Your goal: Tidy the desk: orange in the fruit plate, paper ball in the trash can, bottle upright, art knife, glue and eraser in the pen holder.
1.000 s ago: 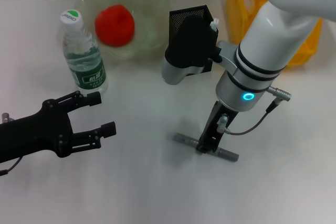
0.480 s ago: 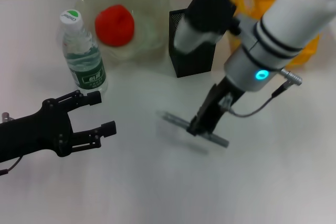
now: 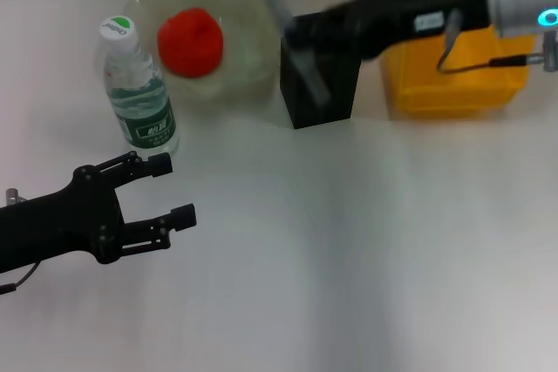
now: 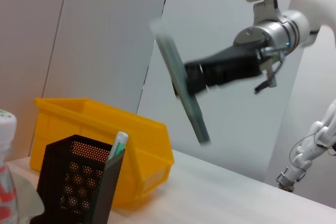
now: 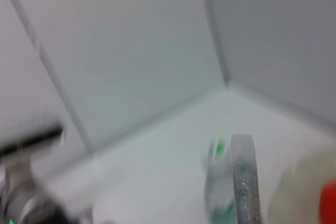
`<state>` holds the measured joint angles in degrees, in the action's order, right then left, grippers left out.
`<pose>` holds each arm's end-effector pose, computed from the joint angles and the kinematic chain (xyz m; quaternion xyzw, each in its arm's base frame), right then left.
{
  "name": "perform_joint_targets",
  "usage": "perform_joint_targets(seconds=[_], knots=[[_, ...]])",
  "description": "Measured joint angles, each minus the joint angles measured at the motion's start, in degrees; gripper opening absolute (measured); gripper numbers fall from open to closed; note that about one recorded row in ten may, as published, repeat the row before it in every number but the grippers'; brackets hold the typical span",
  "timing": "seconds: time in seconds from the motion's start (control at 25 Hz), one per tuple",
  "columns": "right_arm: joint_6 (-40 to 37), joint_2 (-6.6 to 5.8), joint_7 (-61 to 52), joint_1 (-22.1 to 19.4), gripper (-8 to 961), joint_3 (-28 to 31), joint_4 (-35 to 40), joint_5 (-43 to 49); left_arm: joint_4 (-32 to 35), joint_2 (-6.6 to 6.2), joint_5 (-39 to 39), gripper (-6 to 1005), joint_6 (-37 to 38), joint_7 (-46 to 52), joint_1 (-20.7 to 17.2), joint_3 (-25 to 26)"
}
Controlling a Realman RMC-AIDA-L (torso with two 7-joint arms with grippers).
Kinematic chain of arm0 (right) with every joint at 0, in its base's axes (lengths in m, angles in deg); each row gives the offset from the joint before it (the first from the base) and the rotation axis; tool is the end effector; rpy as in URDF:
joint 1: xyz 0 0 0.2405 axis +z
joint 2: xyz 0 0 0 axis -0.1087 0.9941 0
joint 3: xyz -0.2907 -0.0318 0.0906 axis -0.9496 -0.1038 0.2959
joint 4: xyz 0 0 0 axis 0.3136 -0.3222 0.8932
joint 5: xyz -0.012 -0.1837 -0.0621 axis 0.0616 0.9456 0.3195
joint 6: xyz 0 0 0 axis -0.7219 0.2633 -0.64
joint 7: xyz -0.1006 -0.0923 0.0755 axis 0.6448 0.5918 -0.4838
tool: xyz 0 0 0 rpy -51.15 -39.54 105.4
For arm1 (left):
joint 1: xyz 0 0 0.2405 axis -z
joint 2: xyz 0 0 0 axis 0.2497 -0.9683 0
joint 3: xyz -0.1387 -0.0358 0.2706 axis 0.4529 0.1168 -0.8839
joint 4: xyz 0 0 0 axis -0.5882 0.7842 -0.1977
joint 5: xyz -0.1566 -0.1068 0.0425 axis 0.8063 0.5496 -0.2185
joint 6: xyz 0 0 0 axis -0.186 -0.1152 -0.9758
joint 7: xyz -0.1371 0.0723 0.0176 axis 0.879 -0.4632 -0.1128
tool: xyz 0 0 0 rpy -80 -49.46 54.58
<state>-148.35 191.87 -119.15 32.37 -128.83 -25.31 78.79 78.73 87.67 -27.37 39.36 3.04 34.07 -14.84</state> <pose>0.1533 0.3964 -0.0173 -0.9462 0.2211 0.2239 0.0748 -0.3278 0.2645 -0.0206 -0.9125 -0.1989 -0.3354 0.1237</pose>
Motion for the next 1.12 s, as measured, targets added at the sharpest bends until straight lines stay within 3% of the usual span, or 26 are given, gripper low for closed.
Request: perform_joint_targets(seconds=[0.28, 0.52, 1.12], knots=[[8.2, 0.01, 12.7, -0.2, 129, 2.8, -11.9, -10.5, -0.4, 0.19, -0.2, 859, 0.1, -2.5, -0.1, -0.5], [18.9, 0.33, 24.2, 3.1, 127, 2.2, -23.5, -15.2, -0.5, 0.28, -0.2, 859, 0.1, -3.0, -0.3, -0.5], [26.5, 0.59, 37.4, 5.0, 141, 2.2, -31.7, -18.5, -0.5, 0.82, -0.5, 859, 0.5, -4.3, -0.5, -0.6]])
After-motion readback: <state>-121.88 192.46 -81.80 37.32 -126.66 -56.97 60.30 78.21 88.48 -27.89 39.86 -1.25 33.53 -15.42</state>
